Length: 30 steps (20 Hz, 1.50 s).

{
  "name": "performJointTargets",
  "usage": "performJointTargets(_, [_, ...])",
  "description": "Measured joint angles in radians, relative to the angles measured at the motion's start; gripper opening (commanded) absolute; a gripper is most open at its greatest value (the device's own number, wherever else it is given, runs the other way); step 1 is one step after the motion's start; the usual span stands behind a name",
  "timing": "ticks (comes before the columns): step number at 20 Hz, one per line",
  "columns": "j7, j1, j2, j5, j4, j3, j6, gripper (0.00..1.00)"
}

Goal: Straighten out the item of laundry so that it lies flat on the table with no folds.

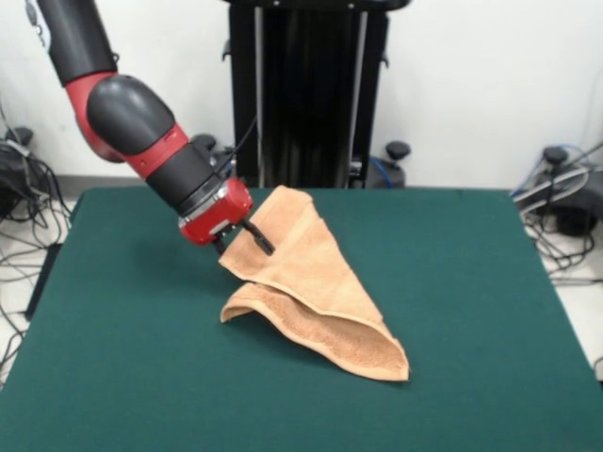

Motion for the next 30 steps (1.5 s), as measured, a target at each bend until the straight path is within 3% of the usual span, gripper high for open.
performJointTargets(6, [0.0,0.0,0.0,-0.006,-0.033,0.02,0.031,1.0])
performJointTargets(7, [0.0,0.0,0.0,-0.007,-0.038,0.022,0.033,0.0])
performJointTargets(30, [0.0,-0.005,0.0,-0.072,-0.062,0.048,0.033,0.0])
